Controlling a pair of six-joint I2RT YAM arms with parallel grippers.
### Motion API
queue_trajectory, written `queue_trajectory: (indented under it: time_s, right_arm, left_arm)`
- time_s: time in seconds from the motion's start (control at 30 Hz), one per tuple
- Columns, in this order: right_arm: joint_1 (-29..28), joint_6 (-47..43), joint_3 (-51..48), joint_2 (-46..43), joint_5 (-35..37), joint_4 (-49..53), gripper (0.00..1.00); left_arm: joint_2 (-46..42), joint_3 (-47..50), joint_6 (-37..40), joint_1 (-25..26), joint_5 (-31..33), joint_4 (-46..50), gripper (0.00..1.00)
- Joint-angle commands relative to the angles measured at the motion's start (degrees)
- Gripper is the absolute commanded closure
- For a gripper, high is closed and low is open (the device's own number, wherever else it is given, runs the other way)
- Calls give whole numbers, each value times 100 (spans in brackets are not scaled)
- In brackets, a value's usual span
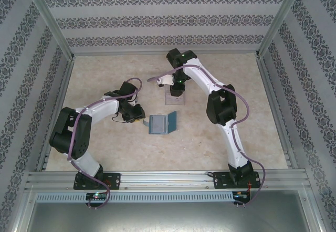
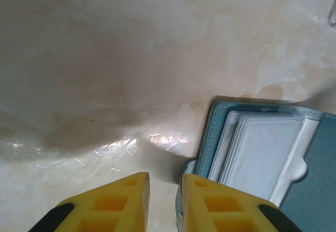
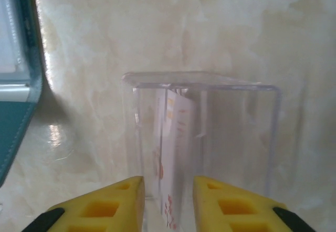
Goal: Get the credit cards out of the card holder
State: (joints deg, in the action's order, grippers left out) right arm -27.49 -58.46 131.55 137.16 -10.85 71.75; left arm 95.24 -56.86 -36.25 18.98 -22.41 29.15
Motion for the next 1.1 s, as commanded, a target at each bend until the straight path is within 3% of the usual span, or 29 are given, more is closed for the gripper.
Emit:
queue_trajectory:
  time_s: [0.0,0.33,1.07]
  right_arm:
    - [68,153,-1,-333,221,-415,69]
    - [-4,298,-882,-639,443,-1301,63]
    - [-200,251,-1895,-749,980,-2040,50]
  left_arm:
    - [-50,-73,61,-93,21,35,77]
    - [-14,-27,-40,-71,-144,-137,77]
    - [-118,72,-83,7,-115,-124,77]
